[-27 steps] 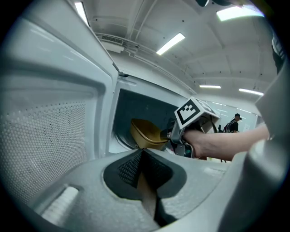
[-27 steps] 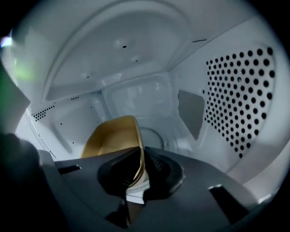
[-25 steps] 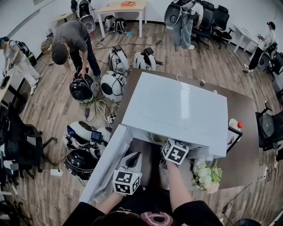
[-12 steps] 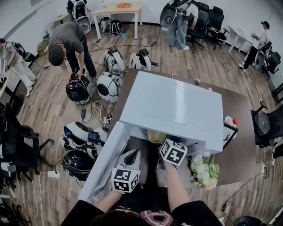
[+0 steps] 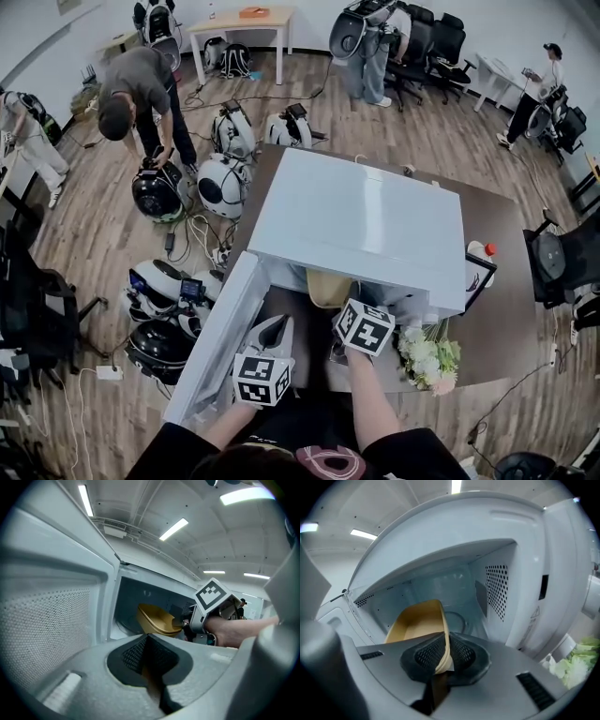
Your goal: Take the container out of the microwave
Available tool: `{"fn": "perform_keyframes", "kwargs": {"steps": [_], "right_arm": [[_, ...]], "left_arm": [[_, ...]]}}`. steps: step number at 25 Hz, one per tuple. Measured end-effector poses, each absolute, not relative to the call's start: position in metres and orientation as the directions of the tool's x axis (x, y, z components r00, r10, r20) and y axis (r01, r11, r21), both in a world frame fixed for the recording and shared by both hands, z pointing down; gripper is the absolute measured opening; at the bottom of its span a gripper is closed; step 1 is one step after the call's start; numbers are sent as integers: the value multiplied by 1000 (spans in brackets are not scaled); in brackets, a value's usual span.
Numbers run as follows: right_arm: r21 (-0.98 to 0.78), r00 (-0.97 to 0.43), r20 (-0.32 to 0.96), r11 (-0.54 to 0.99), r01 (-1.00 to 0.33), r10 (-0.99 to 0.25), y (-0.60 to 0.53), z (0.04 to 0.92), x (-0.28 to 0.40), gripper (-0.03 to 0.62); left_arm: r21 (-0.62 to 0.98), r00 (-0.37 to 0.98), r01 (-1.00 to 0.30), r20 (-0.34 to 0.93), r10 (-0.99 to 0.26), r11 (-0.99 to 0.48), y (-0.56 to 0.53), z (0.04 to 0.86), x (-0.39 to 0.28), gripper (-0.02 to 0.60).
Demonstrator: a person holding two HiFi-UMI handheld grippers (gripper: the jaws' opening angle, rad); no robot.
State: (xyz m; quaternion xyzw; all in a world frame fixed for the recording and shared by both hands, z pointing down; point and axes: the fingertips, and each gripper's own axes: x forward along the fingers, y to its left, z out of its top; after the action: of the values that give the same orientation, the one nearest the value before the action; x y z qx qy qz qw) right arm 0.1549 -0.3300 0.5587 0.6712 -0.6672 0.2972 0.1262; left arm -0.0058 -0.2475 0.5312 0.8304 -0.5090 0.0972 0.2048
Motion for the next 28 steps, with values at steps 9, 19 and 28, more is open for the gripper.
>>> {"fn": "perform_keyframes", "kwargs": {"steps": [9, 19, 28], "right_arm": [[-221, -58, 561, -82, -972, -826, -314, 554, 160, 34], [-204, -50, 559, -80, -976, -827, -297, 550, 164, 34], [-188, -47, 560, -72, -980, -827, -281, 549, 161, 34]], "left_arm": [[245, 473, -879, 359, -804, -408, -242, 529, -2, 9], [250, 487, -872, 348, -801, -421, -238, 527, 3, 9], [259, 500, -864, 350, -792, -431, -234, 532, 4, 9]]}}
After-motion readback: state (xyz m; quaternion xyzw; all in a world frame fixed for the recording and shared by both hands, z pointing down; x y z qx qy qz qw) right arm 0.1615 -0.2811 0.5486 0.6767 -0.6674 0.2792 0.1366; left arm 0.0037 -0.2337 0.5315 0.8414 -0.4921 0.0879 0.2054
